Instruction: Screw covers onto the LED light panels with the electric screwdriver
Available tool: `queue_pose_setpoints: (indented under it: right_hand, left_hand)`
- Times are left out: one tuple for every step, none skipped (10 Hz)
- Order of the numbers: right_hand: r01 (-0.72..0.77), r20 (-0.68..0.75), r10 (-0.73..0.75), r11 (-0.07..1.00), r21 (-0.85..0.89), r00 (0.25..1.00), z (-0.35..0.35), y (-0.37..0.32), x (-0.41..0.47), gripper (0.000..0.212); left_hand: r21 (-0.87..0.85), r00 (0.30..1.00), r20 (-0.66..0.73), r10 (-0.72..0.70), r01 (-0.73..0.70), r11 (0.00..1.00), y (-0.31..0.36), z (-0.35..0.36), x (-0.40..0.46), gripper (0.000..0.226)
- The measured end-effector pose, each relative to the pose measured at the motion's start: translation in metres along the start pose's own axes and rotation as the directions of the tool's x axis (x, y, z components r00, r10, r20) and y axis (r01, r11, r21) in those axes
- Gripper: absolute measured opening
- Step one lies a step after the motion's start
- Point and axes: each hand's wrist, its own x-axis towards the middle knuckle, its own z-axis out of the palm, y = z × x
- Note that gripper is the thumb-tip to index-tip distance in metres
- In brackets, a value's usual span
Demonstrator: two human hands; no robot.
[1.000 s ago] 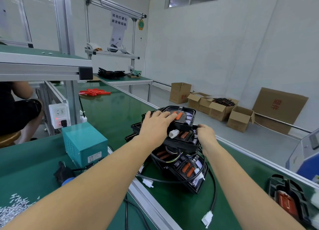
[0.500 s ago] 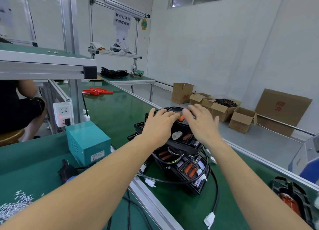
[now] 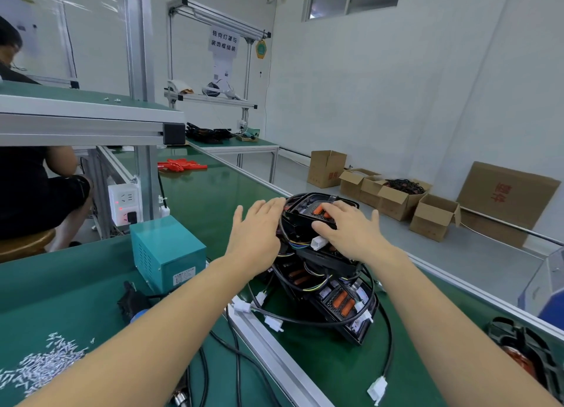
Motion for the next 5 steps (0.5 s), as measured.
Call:
queue_pose_setpoints:
  right_hand:
    - [-0.006,-0.014,0.006,1.0,-0.003,1.0,0.0,-0.003,-0.003,0.057]
    - [-0.009,-0.017,0.009,1.0,-0.001,1.0,-0.001,-0.004,-0.004,0.056]
    - [-0.02,0.015,0.02,1.0,-0.017,1.0,-0.002,-0.007,-0.005,0.058]
    - [-0.029,-0.004,0.028,0.999,-0.022,1.0,-0.003,-0.01,-0.006,0.06]
    - [-0.016,-0.024,0.015,1.0,-0.021,1.0,-0.003,-0.016,-0.004,0.06]
  left_hand:
    - [0.032,0.999,0.015,-0.033,0.033,0.999,-0.009,0.0,-0.009,0.072]
    - [0.069,0.996,0.033,-0.083,0.08,0.994,-0.021,0.0,-0.016,0.057]
    - [0.067,0.99,0.044,-0.134,0.131,0.989,-0.031,-0.004,-0.023,0.055]
    - [0.076,0.987,0.041,-0.158,0.154,0.985,-0.041,-0.007,-0.031,0.055]
    - [0.069,0.983,0.03,-0.182,0.18,0.981,-0.049,-0.011,-0.041,0.053]
